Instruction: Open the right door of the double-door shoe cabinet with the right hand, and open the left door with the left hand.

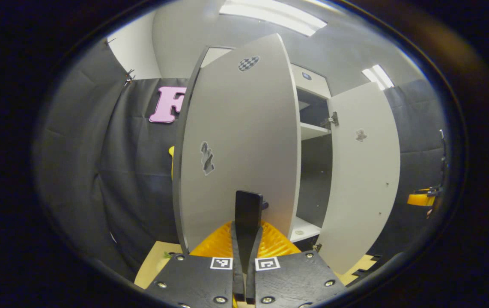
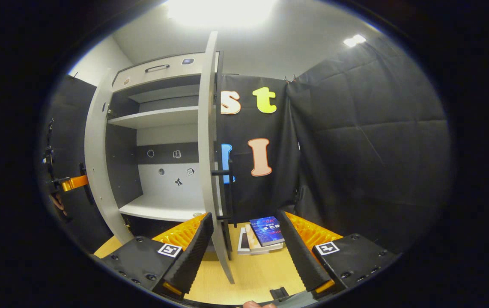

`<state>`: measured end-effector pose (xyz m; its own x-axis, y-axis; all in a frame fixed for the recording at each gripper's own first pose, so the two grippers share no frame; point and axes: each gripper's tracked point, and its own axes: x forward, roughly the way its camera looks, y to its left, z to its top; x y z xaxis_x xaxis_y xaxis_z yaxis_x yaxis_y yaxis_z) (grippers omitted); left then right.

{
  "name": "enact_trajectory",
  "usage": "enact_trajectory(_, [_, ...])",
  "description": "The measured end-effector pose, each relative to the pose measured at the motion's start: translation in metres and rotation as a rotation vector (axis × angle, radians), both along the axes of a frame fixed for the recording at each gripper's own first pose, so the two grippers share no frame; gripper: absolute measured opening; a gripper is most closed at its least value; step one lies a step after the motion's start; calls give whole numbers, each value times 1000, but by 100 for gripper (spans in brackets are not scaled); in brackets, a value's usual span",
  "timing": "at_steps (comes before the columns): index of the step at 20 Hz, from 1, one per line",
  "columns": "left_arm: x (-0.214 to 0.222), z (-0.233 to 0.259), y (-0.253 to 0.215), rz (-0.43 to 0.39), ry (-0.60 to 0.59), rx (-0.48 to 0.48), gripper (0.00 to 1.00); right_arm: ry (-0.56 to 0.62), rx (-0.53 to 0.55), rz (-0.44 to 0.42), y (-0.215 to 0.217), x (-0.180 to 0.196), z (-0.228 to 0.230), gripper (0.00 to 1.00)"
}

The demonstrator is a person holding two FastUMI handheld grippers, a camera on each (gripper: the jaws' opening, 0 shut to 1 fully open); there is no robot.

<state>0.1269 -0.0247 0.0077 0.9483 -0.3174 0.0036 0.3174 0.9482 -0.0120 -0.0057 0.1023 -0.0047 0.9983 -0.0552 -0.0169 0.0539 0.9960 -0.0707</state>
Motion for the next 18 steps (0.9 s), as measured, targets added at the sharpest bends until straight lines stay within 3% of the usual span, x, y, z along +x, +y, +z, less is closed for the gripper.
enact_trajectory(5, [-3,2,21,1,-1,3,5,-62,-53,-40,-4,-9,10,97])
enact_trajectory(11, [-12,4,57,15,-18,46,3,-20,39,-72,-11,-10,-9,97])
enact_trajectory(12, [-13,5,65,18,-24,59,4,-24,39,-77,-12,-10,-6,91])
enact_trajectory(13, [-16,5,74,19,-30,81,4,-32,33,-83,-13,-9,-2,91])
enact_trajectory(14, [-17,7,84,22,-33,109,3,-40,28,-87,-15,-9,2,97])
enact_trajectory(16, [-13,8,110,47,-43,156,3,-66,29,-81,-13,-7,13,97])
enact_trajectory(17, [-11,4,127,75,-30,179,2,-81,35,-74,-11,-8,17,91])
enact_trajectory(18, [-7,-1,147,115,-14,194,1,-91,40,-67,-9,-8,20,91])
